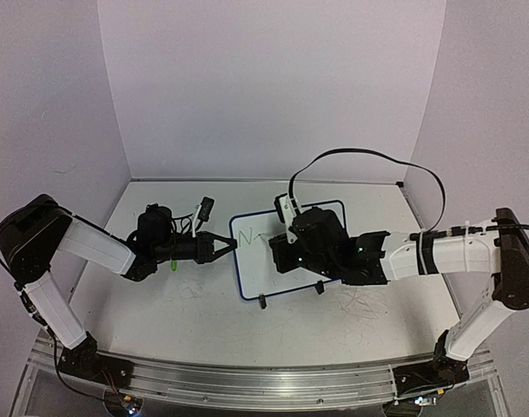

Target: Write a sentence on the whiteboard

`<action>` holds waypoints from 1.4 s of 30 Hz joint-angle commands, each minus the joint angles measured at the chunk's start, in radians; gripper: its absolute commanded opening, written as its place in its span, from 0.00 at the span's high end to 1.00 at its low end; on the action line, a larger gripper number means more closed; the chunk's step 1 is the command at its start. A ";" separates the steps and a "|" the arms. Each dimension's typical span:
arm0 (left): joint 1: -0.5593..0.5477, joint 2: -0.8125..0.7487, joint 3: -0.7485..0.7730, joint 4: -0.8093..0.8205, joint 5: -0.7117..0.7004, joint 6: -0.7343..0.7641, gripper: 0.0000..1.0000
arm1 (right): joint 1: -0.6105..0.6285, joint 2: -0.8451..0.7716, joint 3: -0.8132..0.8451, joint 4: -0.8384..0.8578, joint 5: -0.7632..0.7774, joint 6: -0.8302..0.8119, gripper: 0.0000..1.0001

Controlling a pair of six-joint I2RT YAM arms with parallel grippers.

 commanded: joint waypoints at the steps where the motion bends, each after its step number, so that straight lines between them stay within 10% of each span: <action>1: -0.015 -0.033 0.006 0.027 0.039 -0.009 1.00 | -0.011 -0.025 0.002 -0.019 0.067 0.010 1.00; 42: -0.015 -0.023 0.019 0.027 0.045 -0.008 1.00 | -0.011 0.026 0.001 0.017 -0.058 -0.003 1.00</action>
